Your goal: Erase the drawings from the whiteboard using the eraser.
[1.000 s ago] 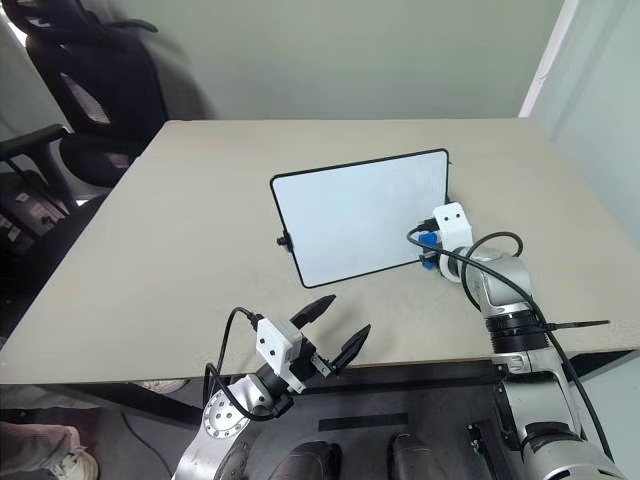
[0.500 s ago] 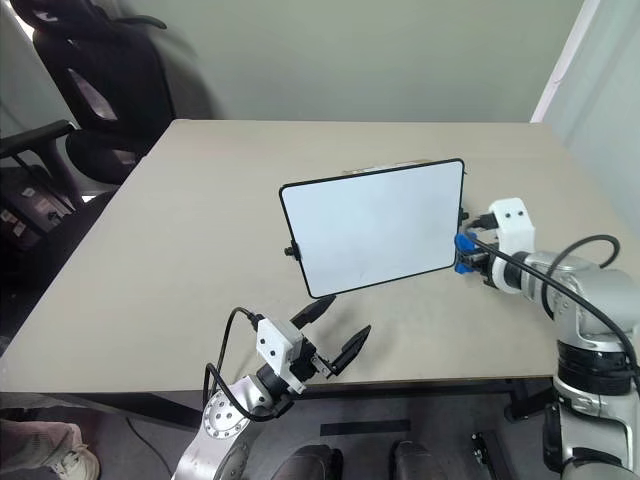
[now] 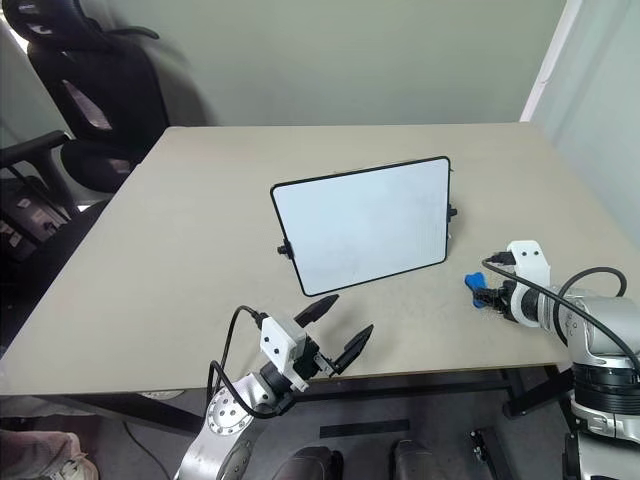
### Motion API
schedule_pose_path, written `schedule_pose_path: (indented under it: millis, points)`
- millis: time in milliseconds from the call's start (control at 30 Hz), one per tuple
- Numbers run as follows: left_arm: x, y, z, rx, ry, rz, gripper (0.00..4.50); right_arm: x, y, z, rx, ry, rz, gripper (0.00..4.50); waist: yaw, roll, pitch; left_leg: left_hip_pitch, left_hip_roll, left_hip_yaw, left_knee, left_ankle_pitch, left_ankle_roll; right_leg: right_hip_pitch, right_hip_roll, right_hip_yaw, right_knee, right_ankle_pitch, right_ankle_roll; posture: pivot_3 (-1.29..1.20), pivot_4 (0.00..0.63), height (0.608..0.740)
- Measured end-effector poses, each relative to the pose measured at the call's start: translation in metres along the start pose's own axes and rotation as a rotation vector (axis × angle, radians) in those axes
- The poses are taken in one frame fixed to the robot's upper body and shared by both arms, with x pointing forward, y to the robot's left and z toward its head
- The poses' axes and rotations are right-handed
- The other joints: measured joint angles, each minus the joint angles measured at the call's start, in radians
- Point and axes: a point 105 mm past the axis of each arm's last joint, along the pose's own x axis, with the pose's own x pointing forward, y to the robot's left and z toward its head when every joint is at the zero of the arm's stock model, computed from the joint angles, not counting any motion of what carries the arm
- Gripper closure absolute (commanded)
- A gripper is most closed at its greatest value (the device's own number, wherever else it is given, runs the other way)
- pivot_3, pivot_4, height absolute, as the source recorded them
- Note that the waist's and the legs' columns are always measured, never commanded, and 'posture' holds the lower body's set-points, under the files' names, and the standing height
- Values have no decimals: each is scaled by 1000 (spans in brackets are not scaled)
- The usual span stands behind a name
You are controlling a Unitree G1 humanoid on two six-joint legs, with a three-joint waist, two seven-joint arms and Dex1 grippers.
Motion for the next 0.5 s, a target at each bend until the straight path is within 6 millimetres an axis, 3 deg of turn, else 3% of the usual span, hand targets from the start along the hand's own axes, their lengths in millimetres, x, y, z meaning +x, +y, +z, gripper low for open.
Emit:
schedule_pose_path:
  millis: [67, 333, 500]
  points:
    - [0, 1, 1, 5, -2, 1, 0, -3, -2, -1, -21, -11, -10, 61, 0, 0, 0, 0, 0, 0, 0, 1, 1, 0, 0, 0, 0, 0, 0, 0, 150, 736]
    - [-1, 8, 3, 26, -7, 18, 0, -38, 14, 15, -242, -252, 48, 61, 5, 0, -1, 1, 1, 0, 1, -2, 1, 7, 2, 0, 0, -8, -2, 0, 150, 736]
    - [-4, 14, 8, 61, -17, 29, 0, -47, 27, 17, -301, -329, 108, 61, 2, -1, -1, 3, 2, -1, 3, -5, 1, 10, 3, 1, 0, -11, -2, 0, 150, 736]
